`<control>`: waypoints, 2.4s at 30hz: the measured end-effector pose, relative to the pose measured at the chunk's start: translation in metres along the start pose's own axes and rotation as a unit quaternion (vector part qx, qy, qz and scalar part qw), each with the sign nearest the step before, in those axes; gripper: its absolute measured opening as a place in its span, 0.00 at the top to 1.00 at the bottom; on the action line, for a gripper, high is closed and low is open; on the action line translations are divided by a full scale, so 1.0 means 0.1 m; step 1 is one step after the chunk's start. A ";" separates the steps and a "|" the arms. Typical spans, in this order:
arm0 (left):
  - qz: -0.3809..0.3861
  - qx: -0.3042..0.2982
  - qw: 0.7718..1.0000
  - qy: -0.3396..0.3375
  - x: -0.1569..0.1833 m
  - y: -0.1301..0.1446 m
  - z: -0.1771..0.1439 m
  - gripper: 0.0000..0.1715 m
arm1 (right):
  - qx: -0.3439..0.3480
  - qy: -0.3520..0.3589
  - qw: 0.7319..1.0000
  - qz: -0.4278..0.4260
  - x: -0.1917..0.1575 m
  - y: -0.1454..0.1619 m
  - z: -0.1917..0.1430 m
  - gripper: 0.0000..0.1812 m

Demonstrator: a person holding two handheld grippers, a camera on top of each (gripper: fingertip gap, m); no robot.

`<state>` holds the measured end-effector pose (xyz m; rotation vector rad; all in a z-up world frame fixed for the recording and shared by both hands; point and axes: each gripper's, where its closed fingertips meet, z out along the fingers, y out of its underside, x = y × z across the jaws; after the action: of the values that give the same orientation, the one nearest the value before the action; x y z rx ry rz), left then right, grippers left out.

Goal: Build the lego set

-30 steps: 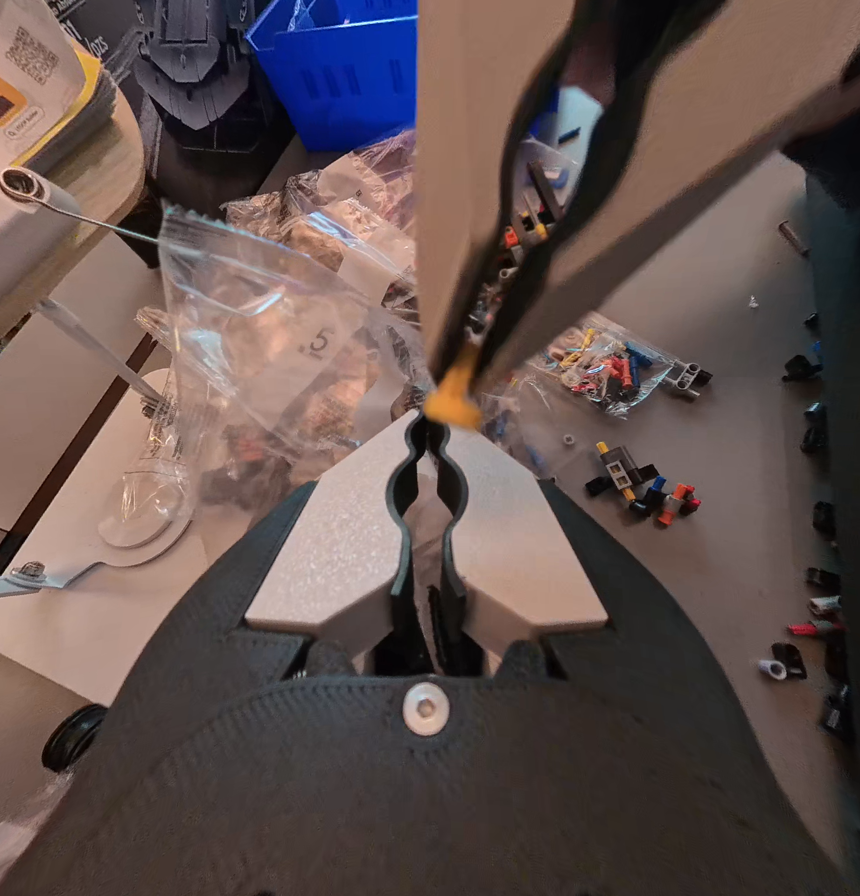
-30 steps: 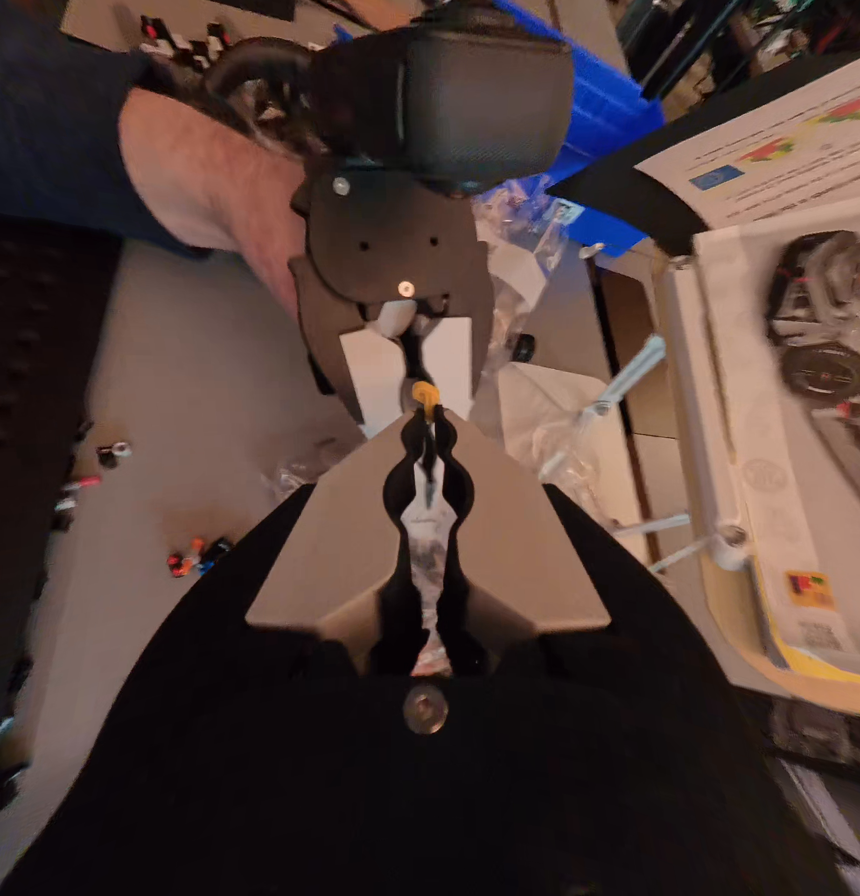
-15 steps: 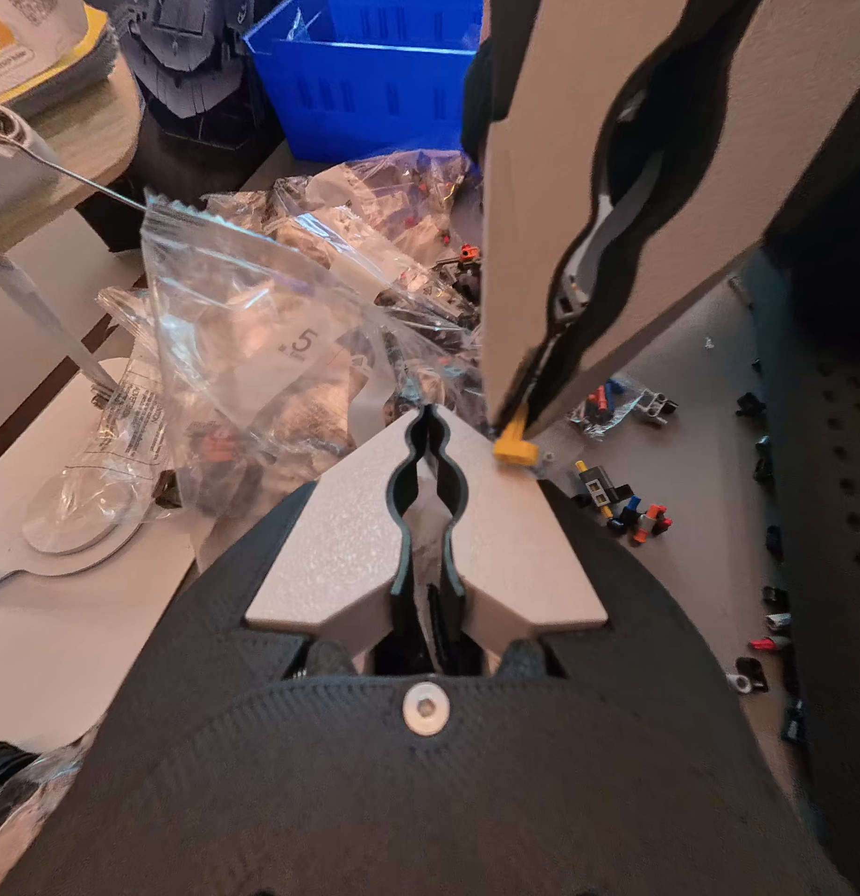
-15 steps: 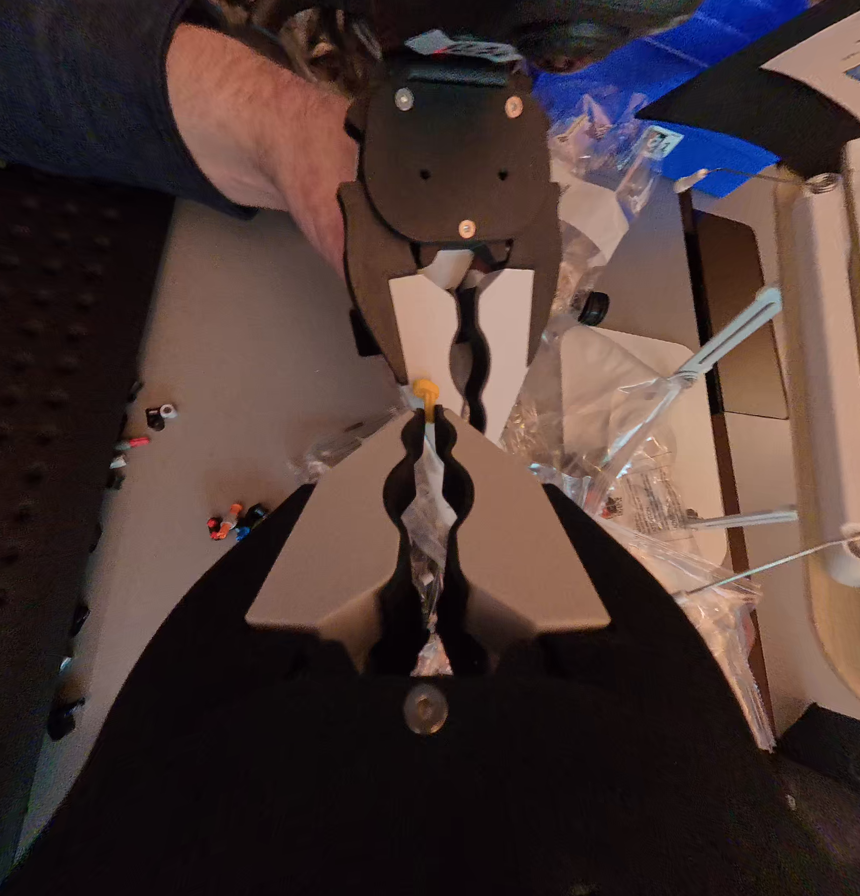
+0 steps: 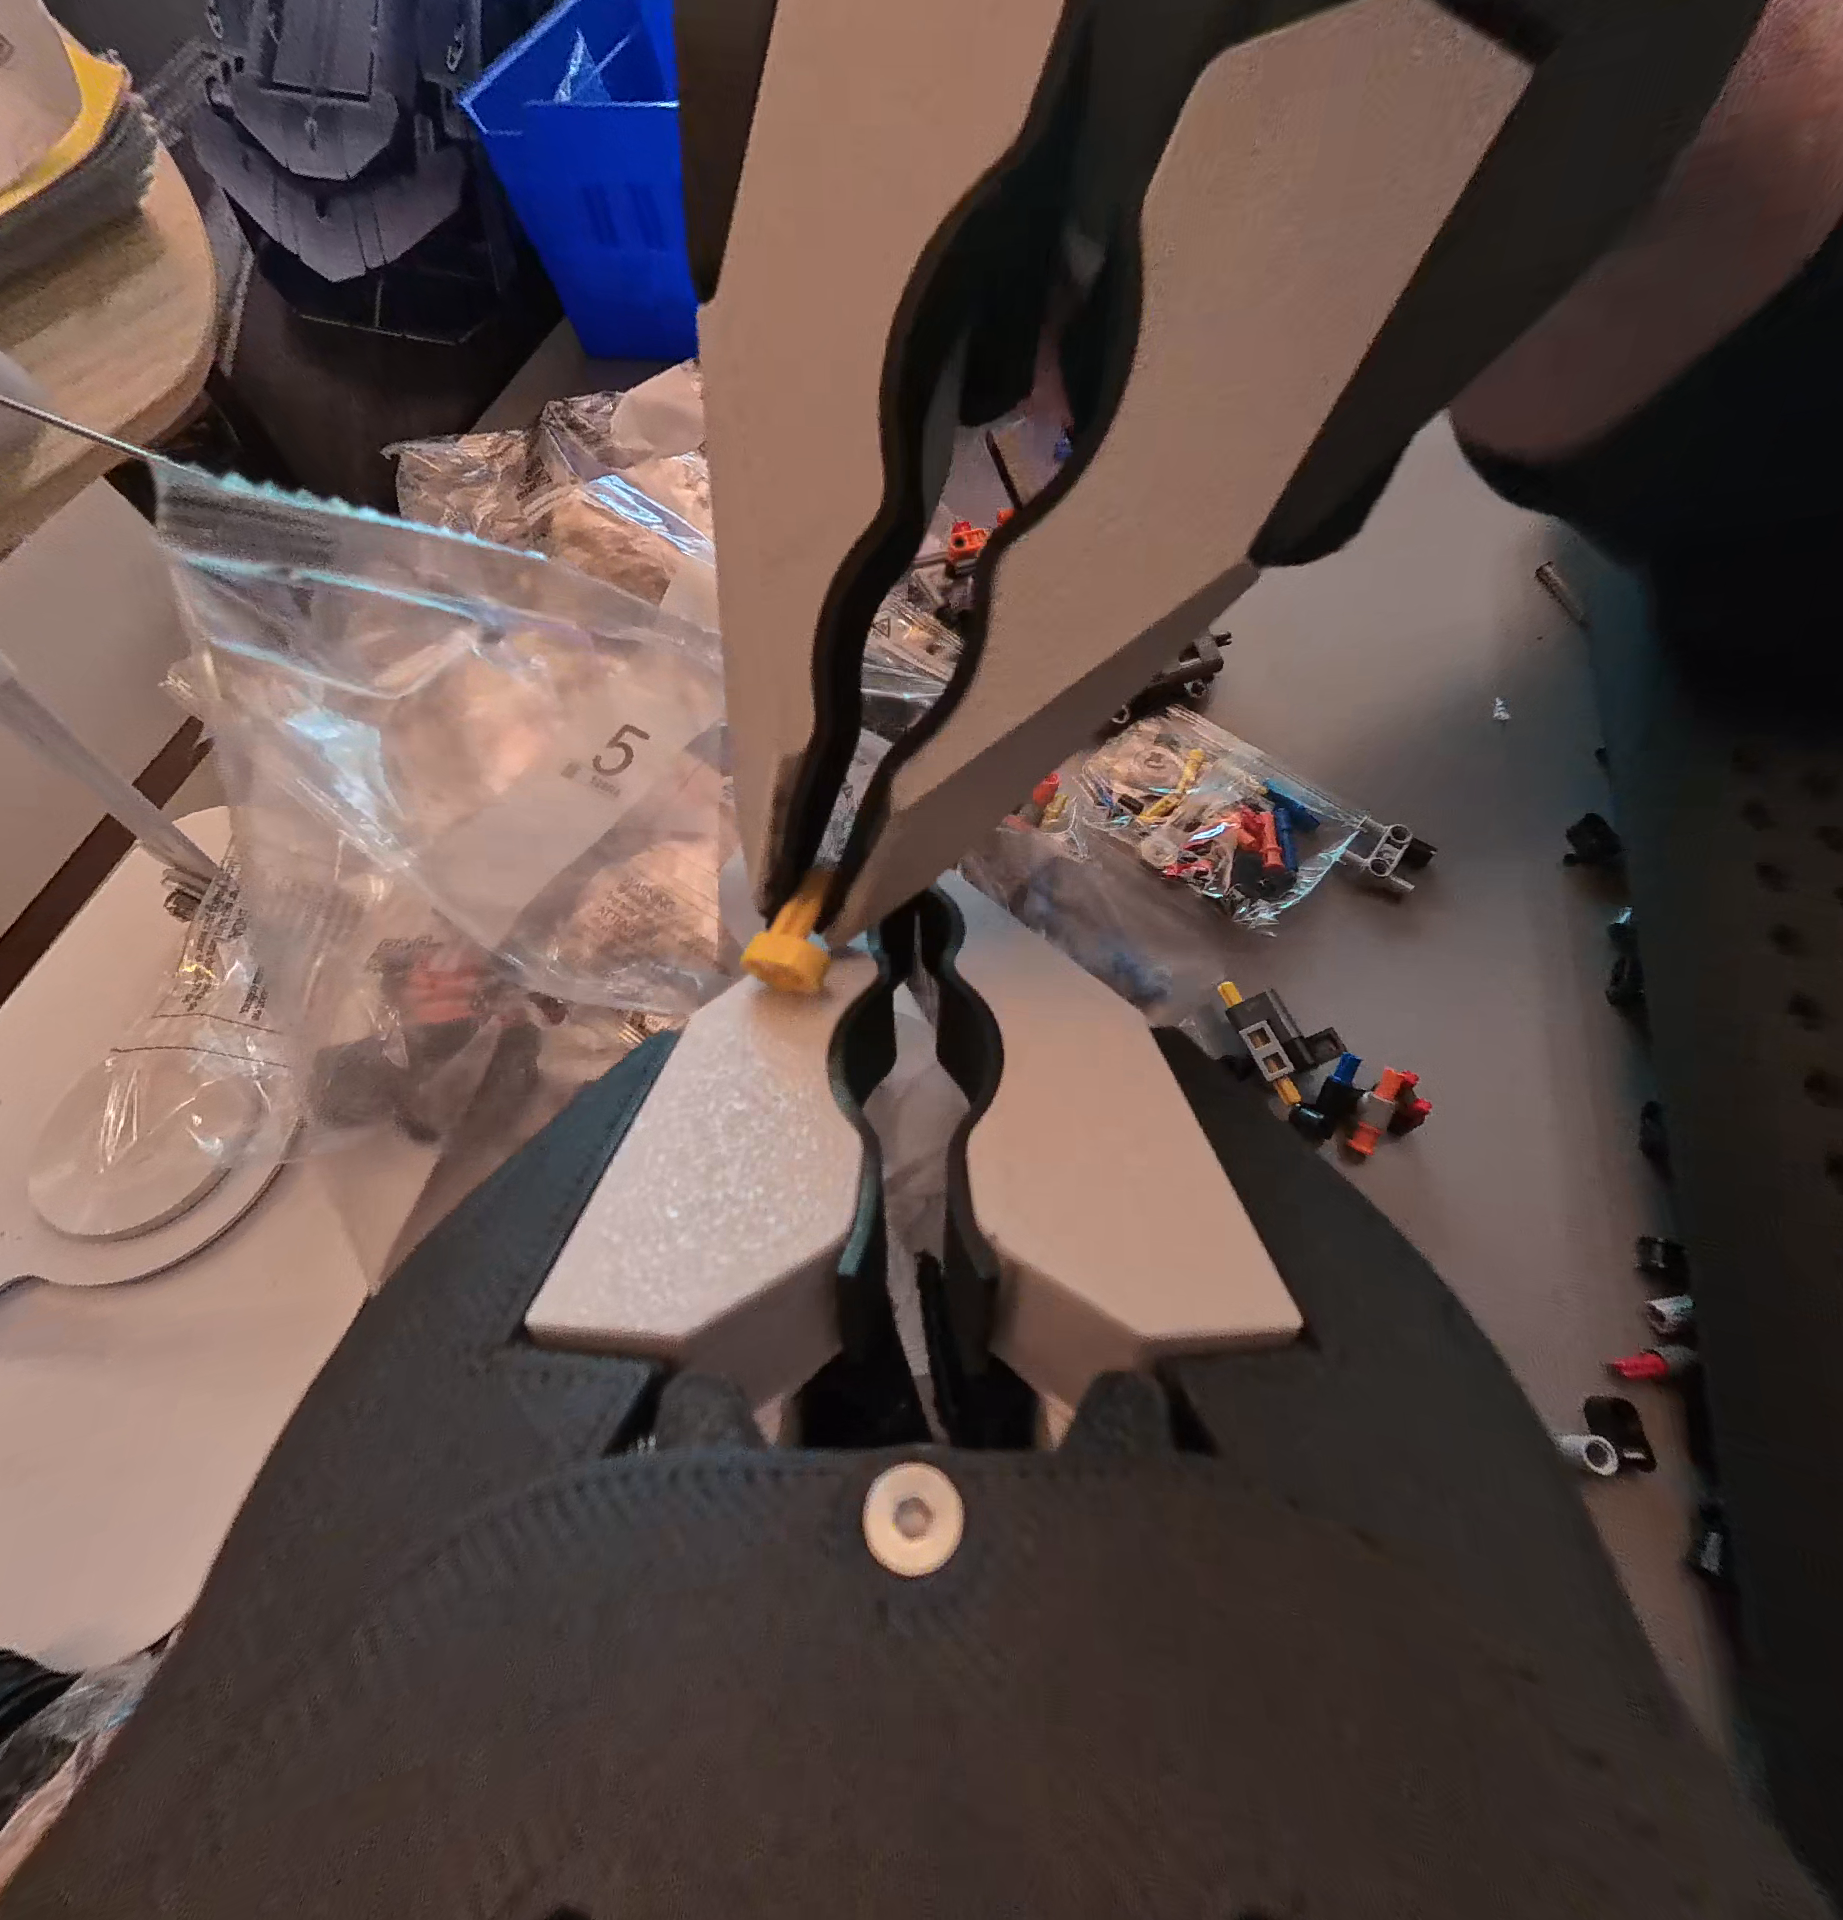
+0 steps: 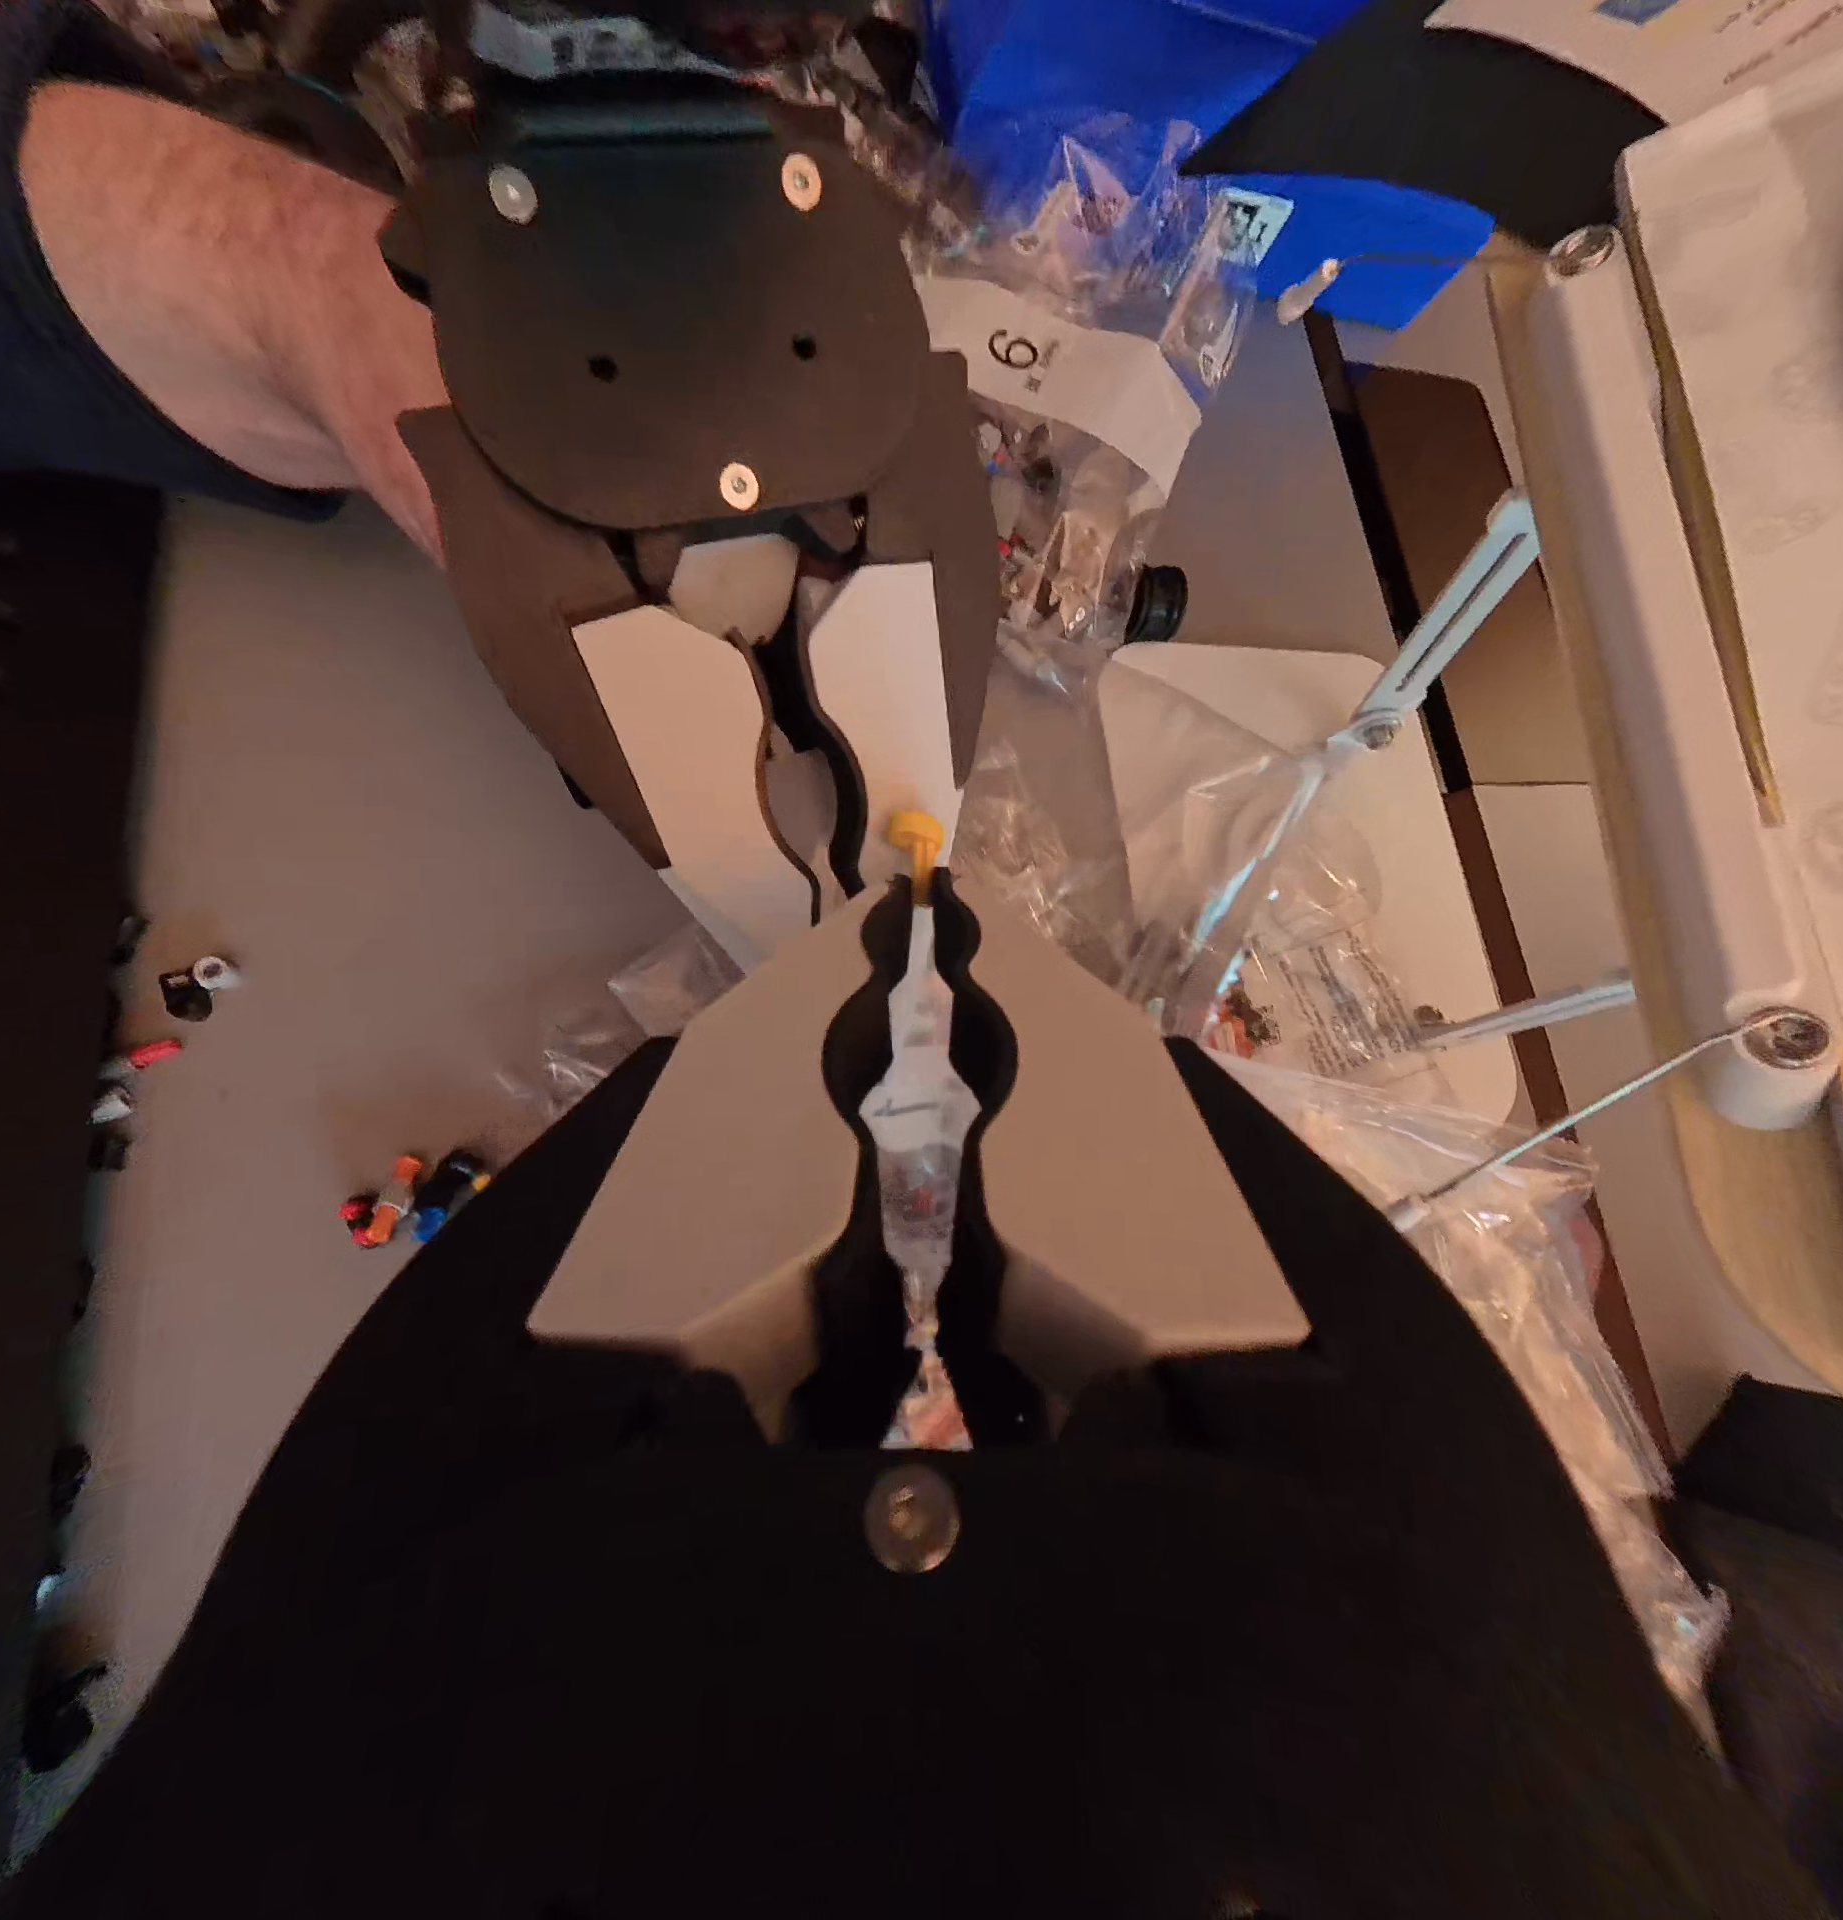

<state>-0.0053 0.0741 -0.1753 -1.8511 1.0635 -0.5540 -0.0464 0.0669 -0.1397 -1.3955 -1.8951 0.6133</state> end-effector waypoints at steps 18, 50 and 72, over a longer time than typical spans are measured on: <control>0.001 -0.010 1.000 -0.025 -0.08 0.02 -0.02 1.00 | -0.189 0.017 0.981 -0.037 0.01 0.62 -0.07 0.99; 0.001 -0.006 1.000 -0.015 -0.07 0.02 -0.04 1.00 | -0.178 0.114 0.976 -0.050 0.33 0.58 0.00 0.91; -0.001 -0.027 0.999 0.042 0.02 0.17 -0.20 0.88 | -0.131 0.107 0.985 -0.026 0.35 0.45 -0.15 1.00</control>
<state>-0.0259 0.0588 -0.1799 -1.8887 1.1432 -0.6148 -0.0134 0.1141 -0.1536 -1.5025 -1.8789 0.1829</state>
